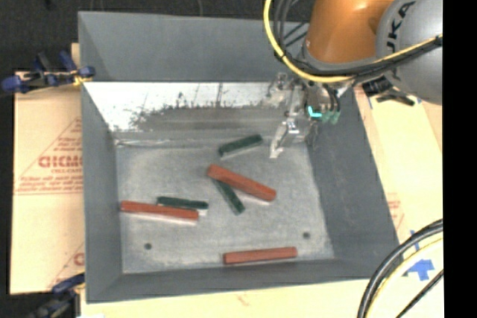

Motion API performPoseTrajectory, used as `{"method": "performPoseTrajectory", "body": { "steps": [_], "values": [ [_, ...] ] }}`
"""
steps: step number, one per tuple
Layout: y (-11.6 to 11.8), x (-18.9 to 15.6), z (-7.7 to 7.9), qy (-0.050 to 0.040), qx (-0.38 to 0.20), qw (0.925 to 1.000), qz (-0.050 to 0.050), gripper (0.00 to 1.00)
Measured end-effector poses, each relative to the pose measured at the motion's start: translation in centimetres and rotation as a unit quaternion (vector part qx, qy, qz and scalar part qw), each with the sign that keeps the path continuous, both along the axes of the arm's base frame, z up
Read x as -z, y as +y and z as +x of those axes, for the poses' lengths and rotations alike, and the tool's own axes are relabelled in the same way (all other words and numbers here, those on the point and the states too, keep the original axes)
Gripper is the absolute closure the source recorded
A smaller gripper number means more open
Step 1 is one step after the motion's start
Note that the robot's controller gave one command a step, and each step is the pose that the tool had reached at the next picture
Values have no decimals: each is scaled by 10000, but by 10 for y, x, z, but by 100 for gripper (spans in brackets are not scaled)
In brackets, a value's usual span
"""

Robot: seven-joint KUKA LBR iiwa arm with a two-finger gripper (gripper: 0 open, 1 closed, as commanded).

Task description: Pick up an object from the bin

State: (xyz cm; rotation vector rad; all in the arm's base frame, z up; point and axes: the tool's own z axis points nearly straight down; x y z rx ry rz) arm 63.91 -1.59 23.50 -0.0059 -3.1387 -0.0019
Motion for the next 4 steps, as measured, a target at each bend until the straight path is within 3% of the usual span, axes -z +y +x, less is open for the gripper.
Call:
{"method": "performPoseTrajectory", "body": {
  "steps": [1, 3, 4],
  "values": [
    [0, -5, 1, -43, 1, 10000, -1, 0],
    [-1, 108, -46, -51, -687, 9976, -16, 0],
    [-6, 153, -34, 25, -18, 10000, 5, 100]
  ]
}}
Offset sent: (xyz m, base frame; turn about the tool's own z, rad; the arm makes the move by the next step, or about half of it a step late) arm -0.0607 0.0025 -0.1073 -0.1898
